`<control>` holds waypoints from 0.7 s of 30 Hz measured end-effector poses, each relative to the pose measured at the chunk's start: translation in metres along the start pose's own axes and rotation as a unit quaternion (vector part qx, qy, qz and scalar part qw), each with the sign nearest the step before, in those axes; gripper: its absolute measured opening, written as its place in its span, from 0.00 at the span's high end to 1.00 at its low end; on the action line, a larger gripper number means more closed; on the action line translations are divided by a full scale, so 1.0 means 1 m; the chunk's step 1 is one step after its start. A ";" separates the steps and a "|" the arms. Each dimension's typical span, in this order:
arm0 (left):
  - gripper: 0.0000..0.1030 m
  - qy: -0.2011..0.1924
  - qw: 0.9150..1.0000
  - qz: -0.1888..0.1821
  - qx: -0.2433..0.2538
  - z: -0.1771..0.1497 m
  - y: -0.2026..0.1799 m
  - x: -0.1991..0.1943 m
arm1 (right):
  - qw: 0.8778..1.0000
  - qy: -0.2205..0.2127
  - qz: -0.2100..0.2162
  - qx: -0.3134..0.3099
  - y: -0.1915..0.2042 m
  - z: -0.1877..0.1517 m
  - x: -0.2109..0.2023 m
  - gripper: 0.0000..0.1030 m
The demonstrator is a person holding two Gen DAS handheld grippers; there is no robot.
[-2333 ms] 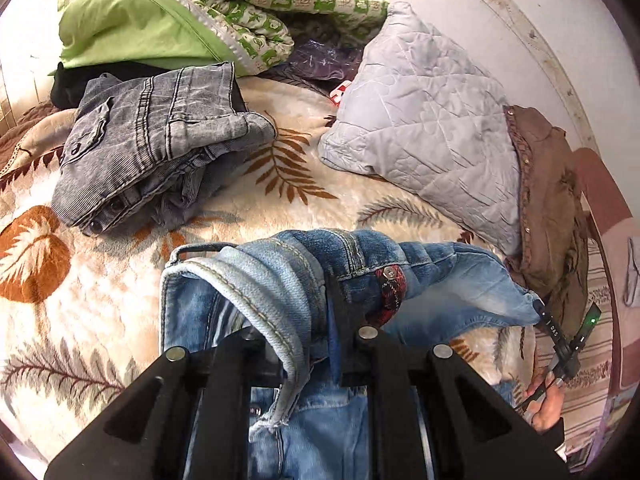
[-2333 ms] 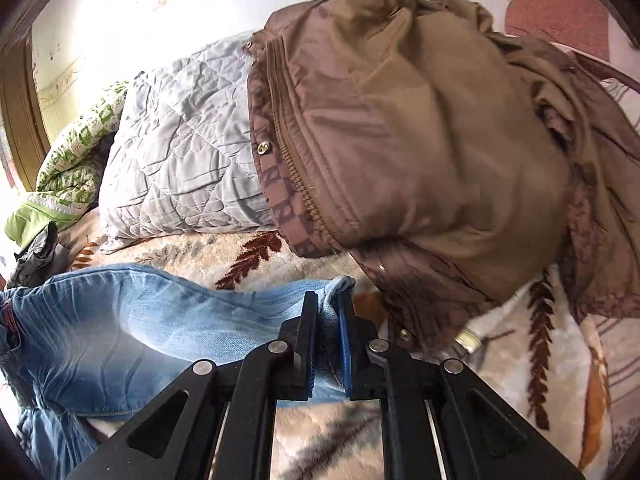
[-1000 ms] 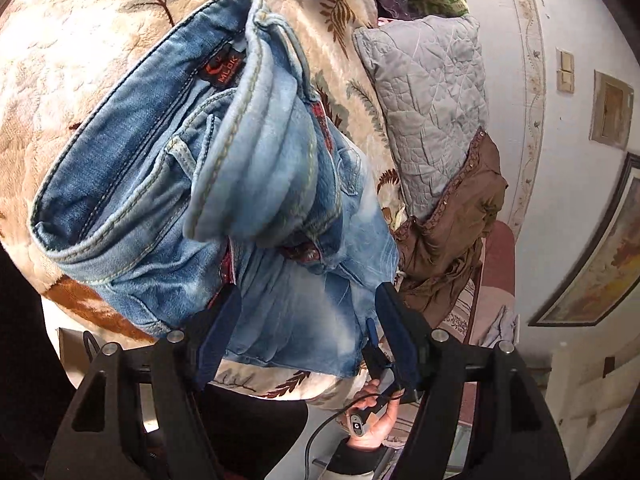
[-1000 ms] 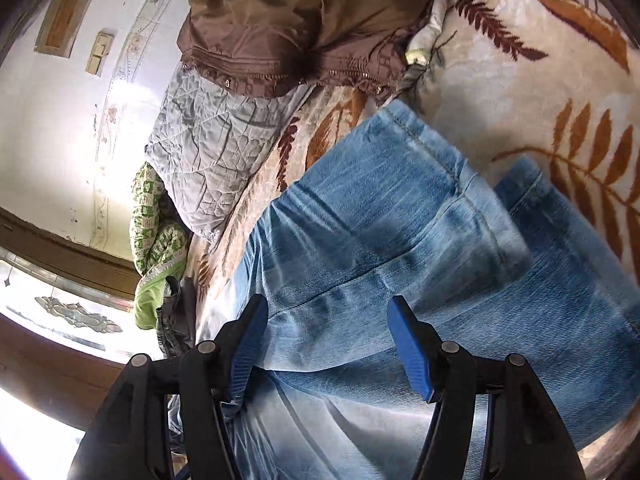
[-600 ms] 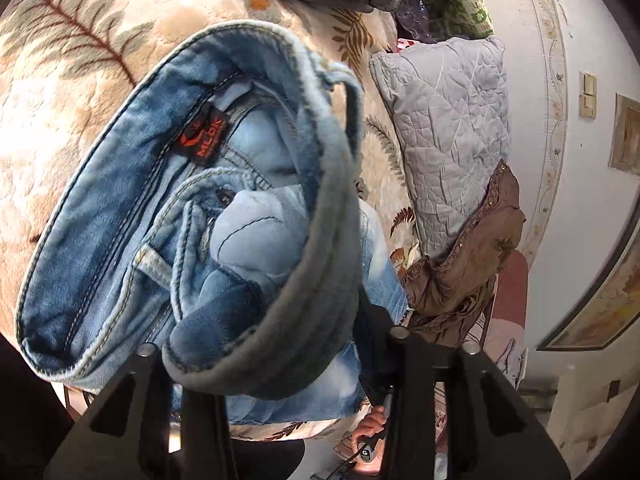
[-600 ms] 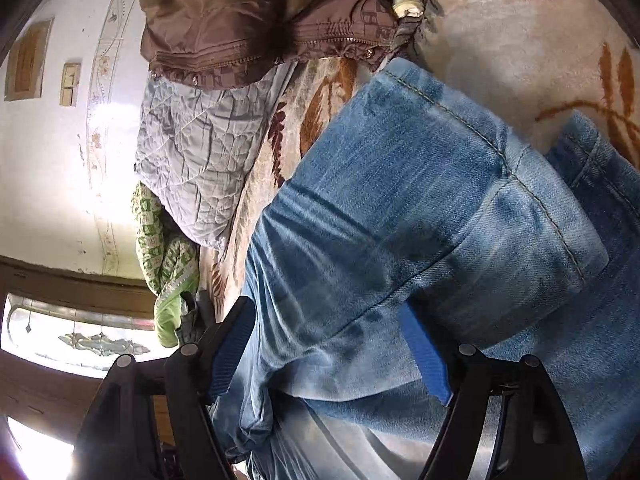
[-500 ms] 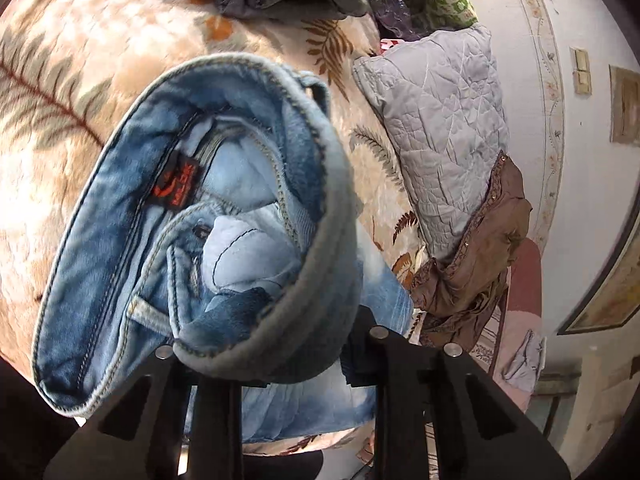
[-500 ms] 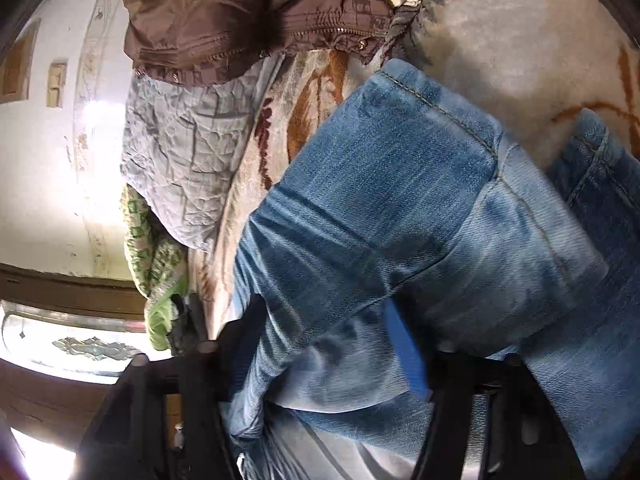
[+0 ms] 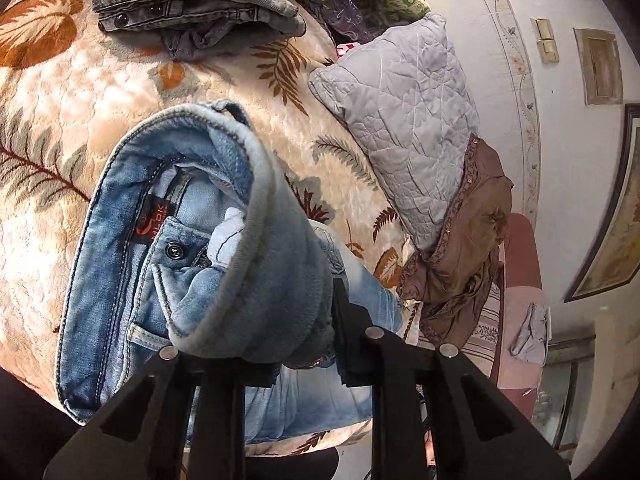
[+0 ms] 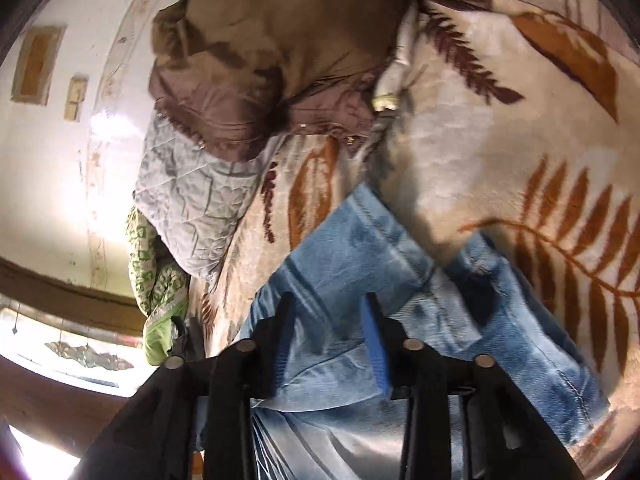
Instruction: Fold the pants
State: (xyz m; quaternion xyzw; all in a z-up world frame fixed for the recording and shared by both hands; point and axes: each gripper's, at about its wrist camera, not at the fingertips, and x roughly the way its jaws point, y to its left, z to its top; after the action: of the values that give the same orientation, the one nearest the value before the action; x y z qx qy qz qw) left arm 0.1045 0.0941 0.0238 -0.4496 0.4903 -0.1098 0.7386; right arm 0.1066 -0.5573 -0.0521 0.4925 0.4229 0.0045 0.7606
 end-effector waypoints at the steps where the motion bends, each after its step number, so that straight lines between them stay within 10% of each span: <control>1: 0.83 0.001 1.000 0.000 0.002 0.000 -0.001 0.000 | 1.000 -0.002 -0.018 0.003 -0.005 0.001 0.000 0.49; 12: 0.82 0.006 1.000 0.006 0.012 0.000 -0.003 0.000 | 0.988 0.048 -0.086 -0.120 0.003 0.008 0.036 0.48; 14: 0.83 0.007 1.000 0.008 0.013 0.003 -0.003 0.002 | 0.980 0.059 -0.091 -0.164 0.011 0.006 0.035 0.59; 15: 0.83 0.005 1.000 0.010 0.013 0.006 -0.004 0.004 | 0.975 0.070 -0.104 -0.186 0.014 0.005 0.037 0.84; 21: 0.82 -0.011 0.998 0.034 0.046 0.022 -0.032 0.001 | 0.968 0.005 -0.045 -0.246 0.070 0.022 -0.017 0.94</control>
State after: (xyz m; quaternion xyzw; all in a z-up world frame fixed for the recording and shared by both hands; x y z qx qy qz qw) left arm 0.1319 0.0869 0.0500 -0.3997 0.4917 -0.1021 0.7668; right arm 0.1384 -0.5450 0.0151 0.2707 0.4342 0.0768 0.8557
